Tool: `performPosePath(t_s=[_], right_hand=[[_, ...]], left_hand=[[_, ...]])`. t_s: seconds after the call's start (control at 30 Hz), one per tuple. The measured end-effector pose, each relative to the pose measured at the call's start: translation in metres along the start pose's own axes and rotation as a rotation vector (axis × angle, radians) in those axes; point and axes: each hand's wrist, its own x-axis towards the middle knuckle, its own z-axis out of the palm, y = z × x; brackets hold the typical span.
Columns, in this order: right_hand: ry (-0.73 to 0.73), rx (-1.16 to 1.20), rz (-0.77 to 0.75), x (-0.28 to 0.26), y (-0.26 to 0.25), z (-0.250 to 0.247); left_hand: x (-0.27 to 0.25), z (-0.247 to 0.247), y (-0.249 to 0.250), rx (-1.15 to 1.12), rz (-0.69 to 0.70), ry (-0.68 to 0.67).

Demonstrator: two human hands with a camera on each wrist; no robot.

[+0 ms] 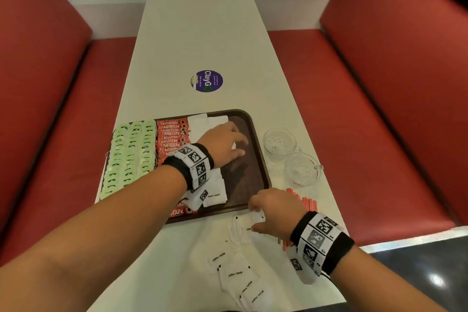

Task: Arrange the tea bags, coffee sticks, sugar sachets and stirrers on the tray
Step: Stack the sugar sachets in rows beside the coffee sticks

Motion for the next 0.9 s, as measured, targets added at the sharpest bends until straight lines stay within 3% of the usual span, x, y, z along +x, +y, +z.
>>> performPosePath(t_s=[0.2,0.37,0.6,0.9], right_hand=[[0.026,-0.068,0.041,-0.006,-0.005,0.016],[0.019,-0.138,0.050,-0.005,-0.007,0.027],[0.037,-0.106,0.056,-0.005,-0.010,0.036],[0.004,-0.143,0.053,-0.007,-0.021,0.031]], left_hand=[[-0.066,0.021,0.042,0.101,0.069,-0.154],[-0.101,0.056,0.055,0.258,0.042,-0.318],[-0.118,0.083,0.061,0.325,-0.033,-0.288],[-0.122,0.076,0.058,0.081,-0.039,-0.233]])
